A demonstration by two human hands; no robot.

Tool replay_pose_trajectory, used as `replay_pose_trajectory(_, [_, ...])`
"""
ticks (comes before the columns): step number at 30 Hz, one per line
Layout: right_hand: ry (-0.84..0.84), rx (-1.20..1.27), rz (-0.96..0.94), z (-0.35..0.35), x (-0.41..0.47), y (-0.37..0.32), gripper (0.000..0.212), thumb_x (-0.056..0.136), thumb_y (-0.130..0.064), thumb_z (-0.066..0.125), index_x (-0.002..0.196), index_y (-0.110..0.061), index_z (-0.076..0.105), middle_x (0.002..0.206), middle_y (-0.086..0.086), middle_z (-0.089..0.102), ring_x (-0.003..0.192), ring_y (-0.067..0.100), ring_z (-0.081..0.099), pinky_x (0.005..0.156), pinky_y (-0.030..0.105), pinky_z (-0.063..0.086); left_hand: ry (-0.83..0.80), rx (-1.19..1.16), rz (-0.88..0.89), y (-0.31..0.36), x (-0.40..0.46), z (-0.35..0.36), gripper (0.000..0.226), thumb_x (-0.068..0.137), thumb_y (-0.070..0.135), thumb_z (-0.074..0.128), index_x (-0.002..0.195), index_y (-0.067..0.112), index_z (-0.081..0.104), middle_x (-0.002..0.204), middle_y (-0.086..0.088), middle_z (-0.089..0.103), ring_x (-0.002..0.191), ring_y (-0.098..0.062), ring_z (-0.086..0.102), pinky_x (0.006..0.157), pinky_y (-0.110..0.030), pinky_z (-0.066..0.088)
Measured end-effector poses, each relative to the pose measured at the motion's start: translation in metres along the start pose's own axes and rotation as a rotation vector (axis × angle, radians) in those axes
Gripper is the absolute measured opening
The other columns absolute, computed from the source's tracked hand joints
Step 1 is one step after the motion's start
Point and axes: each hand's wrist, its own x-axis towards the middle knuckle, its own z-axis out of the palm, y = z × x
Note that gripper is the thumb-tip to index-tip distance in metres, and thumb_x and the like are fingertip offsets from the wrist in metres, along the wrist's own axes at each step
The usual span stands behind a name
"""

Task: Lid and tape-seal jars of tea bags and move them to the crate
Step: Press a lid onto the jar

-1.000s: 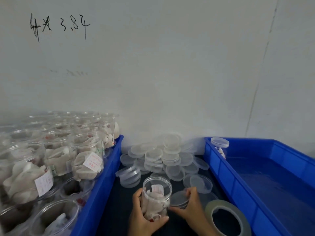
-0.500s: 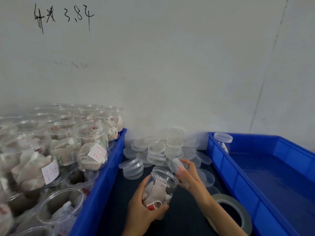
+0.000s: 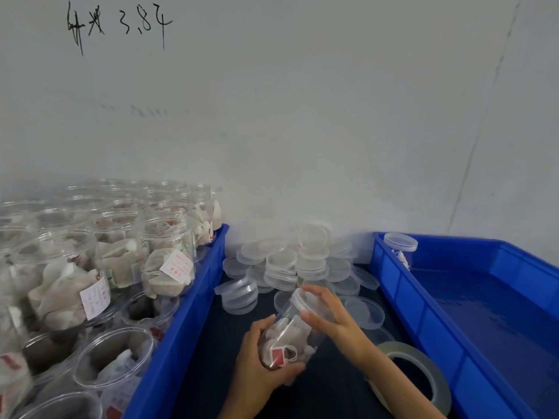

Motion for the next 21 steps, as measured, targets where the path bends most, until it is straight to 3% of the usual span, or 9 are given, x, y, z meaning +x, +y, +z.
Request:
replay_pose_trajectory(4, [0.017,0.107,0.054,-0.003,0.001,0.004,0.058,0.073,-0.052,0.066,0.128,-0.04,0.05,0.138,0.0,0.044,0.124,0.019,0.05,0.104,0.044,0.046,-0.129,-0.03,-0.004,-0.004,0.001,-0.006,0.105,0.05,0.026,0.094,0.135,0.049,0.037,0.129,0.017,0.055,0.111,0.005,0.059,0.084,-0.014,0.05])
replay_pose_trajectory(8, [0.029,0.162,0.074,-0.003,0.002,0.007,0.056,0.073,-0.048,0.066,0.127,-0.038,0.052,0.135,0.002,0.048,0.119,0.021,0.055,0.099,0.045,0.05,-0.062,-0.095,-0.104,-0.007,0.001,-0.002,0.11,0.052,0.01,0.094,0.126,0.049,0.023,0.121,0.009,0.052,0.102,-0.004,0.062,0.071,-0.007,0.049])
replay_pose_trajectory(12, [0.031,0.279,0.083,-0.002,0.001,0.01,0.046,0.083,-0.04,0.069,0.126,-0.03,0.053,0.123,0.014,0.055,0.104,0.026,0.066,0.086,0.041,0.058,-0.002,-0.238,-0.165,-0.005,-0.001,-0.003,0.097,0.051,0.026,0.095,0.112,0.059,0.027,0.118,0.008,0.055,0.103,-0.01,0.063,0.069,-0.015,0.053])
replay_pose_trajectory(15, [0.041,0.288,0.05,0.001,0.001,0.008,0.043,0.084,-0.039,0.067,0.125,-0.031,0.054,0.121,0.014,0.058,0.102,0.026,0.067,0.087,0.043,0.057,0.011,-0.391,-0.199,-0.001,-0.001,-0.004,0.084,0.044,0.045,0.093,0.109,0.058,0.041,0.125,0.002,0.057,0.106,-0.019,0.066,0.075,-0.029,0.058])
replay_pose_trajectory(18, [0.027,0.262,0.008,0.002,-0.001,0.003,0.043,0.079,-0.039,0.063,0.122,-0.037,0.057,0.123,0.008,0.057,0.105,0.023,0.065,0.091,0.044,0.055,-0.023,-0.561,-0.195,0.002,-0.002,0.0,0.065,0.057,0.04,0.088,0.112,0.049,0.052,0.128,-0.006,0.059,0.106,-0.026,0.068,0.079,-0.041,0.058])
replay_pose_trajectory(21, [0.024,0.242,-0.032,0.004,-0.005,0.0,0.042,0.078,-0.039,0.063,0.12,-0.042,0.058,0.127,0.0,0.055,0.115,0.021,0.059,0.101,0.046,0.048,-0.019,-0.675,-0.254,0.008,-0.004,0.001,0.059,0.069,0.037,0.077,0.121,0.035,0.05,0.121,-0.015,0.064,0.096,-0.032,0.07,0.067,-0.037,0.056])
